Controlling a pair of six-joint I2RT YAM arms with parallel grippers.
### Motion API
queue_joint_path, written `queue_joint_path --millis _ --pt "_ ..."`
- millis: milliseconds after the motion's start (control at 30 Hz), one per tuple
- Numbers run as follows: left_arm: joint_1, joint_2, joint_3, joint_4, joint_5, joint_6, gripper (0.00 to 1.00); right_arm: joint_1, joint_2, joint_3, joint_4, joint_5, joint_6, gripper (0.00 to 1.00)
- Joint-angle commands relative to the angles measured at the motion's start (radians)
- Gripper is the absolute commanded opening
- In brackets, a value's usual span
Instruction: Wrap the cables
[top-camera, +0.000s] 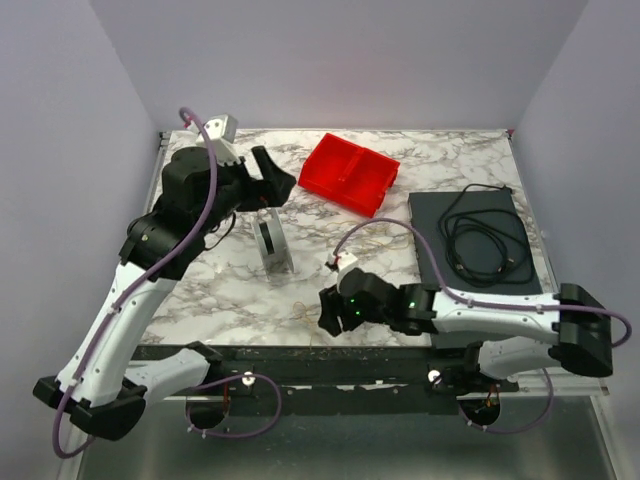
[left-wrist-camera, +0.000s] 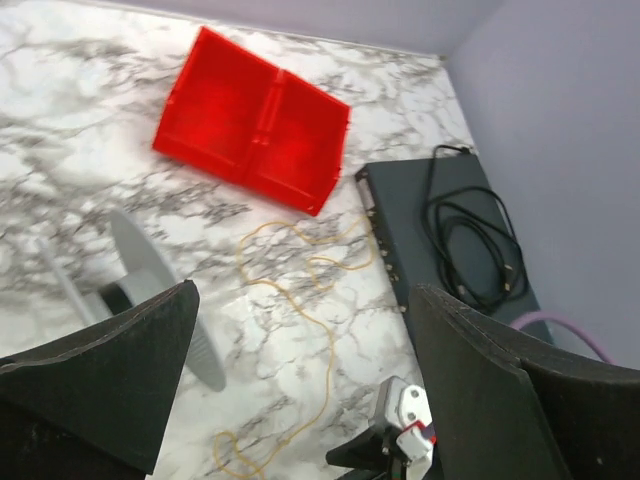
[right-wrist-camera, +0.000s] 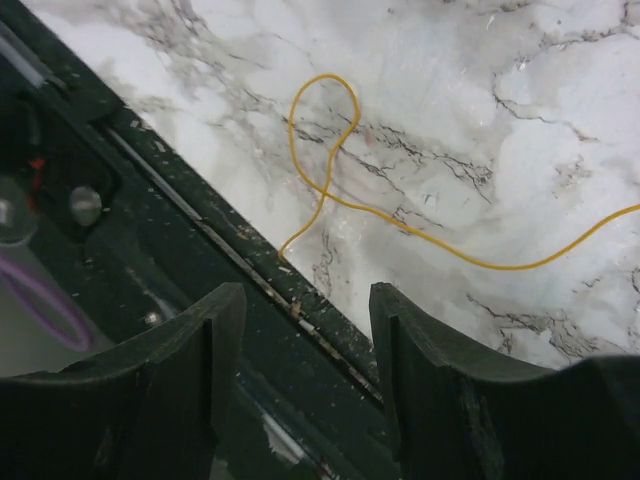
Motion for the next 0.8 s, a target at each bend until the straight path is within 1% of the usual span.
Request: queue_joint_path --millis 0,100,233,367,567,667,767 --pt "0.081 -0.085 -0.128 -0.038 -0.084 -0.054 0.88 0.090 0.158 0.037 0.087 0.201 0.009 0.59" --pt "0.107 -0.123 -0.174 -0.048 -0.081 -0.063 0.87 0.130 0.293 0.119 0.089 0.261 -0.015 0.58" --pt "0.141 -0.160 -0.213 -0.058 -0.076 -0.069 0.87 0.145 0.417 0.204 0.072 0.315 -0.034 0.57" --pt "0.173 -0.178 -0.225 -0.065 -0.065 -0.057 0.87 0.144 0.479 0.260 0.063 0.352 -0.070 0.57" --pt "0.217 -0.188 -0.232 -0.063 -0.039 -0.052 0.86 0.145 0.595 0.333 0.036 0.359 -0.094 0.57" --pt "0.235 -0.191 -0.228 -0.065 -0.024 -0.045 0.86 0.145 0.615 0.344 0.036 0.351 -0.094 0.57" --pt "0.251 -0.188 -0.233 -0.058 -0.021 -0.044 0.86 0.145 0.635 0.358 0.019 0.387 -0.083 0.55"
